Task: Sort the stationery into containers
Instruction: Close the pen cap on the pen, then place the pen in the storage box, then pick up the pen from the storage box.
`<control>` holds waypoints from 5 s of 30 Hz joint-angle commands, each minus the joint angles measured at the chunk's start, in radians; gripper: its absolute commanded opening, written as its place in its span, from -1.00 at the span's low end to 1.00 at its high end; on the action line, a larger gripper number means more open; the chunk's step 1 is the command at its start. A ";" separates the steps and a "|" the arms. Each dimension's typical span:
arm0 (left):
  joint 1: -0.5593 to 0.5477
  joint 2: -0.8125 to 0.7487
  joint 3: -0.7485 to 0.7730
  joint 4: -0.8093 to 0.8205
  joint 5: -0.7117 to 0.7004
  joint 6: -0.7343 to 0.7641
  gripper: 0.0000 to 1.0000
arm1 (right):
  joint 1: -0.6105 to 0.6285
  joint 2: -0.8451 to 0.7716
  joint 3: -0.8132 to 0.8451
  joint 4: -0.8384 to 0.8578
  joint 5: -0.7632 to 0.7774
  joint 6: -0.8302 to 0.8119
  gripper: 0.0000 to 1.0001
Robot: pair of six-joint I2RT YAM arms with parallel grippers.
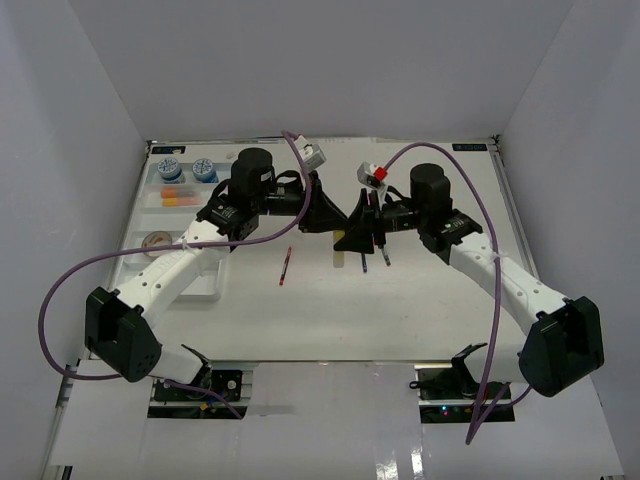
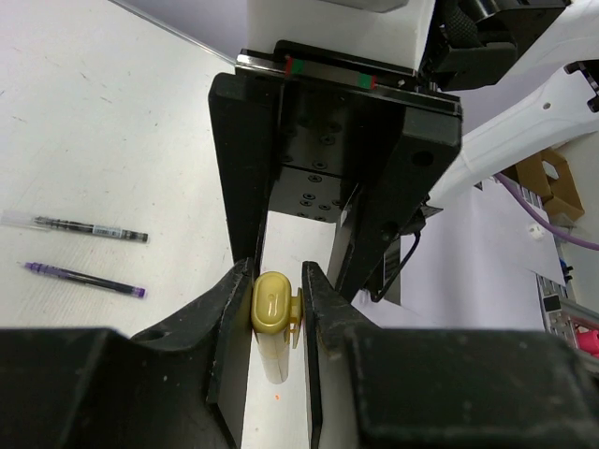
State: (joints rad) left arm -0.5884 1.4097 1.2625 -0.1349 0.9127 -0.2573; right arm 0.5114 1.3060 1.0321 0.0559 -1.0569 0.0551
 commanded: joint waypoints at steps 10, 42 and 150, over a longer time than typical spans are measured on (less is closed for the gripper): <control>-0.013 -0.025 -0.008 -0.005 -0.018 -0.011 -1.00 | -0.005 -0.034 -0.010 0.010 0.031 -0.044 0.50; 0.898 -0.014 -0.365 0.455 -0.519 -0.494 -1.00 | -0.013 -0.332 -0.276 -0.119 0.330 -0.072 0.80; 0.354 -0.107 -0.258 -0.115 -0.550 -0.155 0.95 | 0.173 0.232 -0.110 -0.162 1.232 0.189 -0.85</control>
State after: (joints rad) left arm -0.2146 1.3621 1.0027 -0.2993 0.2565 -0.3790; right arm 0.6647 1.6581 0.9329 -0.1627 0.2317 0.2928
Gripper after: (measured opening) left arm 0.977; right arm 0.114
